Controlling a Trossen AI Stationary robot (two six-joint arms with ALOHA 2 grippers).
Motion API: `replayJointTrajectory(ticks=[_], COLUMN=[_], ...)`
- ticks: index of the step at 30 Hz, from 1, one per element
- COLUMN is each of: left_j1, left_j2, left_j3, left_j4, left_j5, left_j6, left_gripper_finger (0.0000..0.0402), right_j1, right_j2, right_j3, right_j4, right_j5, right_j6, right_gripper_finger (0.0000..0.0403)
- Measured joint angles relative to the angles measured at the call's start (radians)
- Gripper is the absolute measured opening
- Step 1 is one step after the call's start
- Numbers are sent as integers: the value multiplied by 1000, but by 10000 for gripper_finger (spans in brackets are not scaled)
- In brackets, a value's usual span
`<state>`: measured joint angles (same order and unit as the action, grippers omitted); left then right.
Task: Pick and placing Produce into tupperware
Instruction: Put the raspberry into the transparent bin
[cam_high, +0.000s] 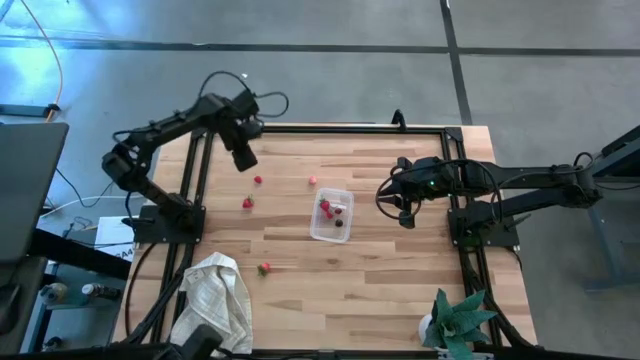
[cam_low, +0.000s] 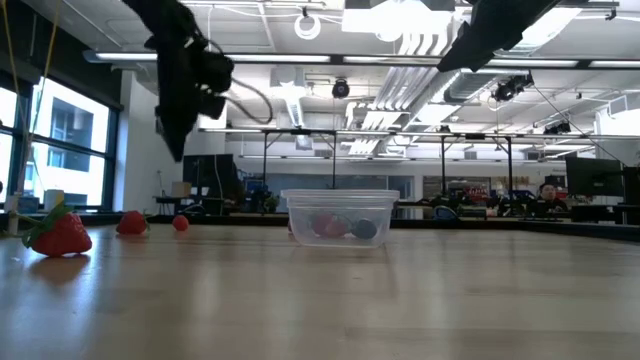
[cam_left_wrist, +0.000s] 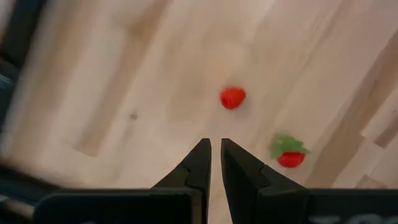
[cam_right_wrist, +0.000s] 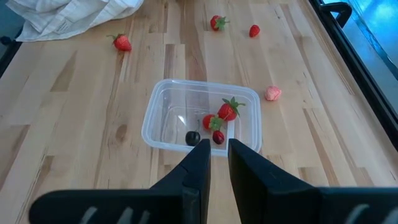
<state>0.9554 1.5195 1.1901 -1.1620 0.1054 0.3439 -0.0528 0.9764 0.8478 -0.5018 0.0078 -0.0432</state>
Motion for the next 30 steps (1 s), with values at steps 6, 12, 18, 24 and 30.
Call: replayJointTrajectory(ticks=[6,12,18,24,30], left_j1=[-33,-39,-43,-122,-201], left_j2=[-1,-1,-1,0,6], left_j3=[-203,-270,-270,-270,-270], left_j4=[187,276,280,288,344], left_j5=[158,70,25,25,-91], left_j6=[89,131,258,506,607], left_gripper_finger=[31,83,163,187,188], right_j1=[0,0,0,0,0], right_j2=[0,0,0,0,0], right_j3=[0,0,0,0,0], right_j4=[-1,-3,-3,-3,-3], right_j5=[0,0,0,0,0], right_j6=[1,1,0,1,1], right_gripper_finger=[47,47,47,47,47])
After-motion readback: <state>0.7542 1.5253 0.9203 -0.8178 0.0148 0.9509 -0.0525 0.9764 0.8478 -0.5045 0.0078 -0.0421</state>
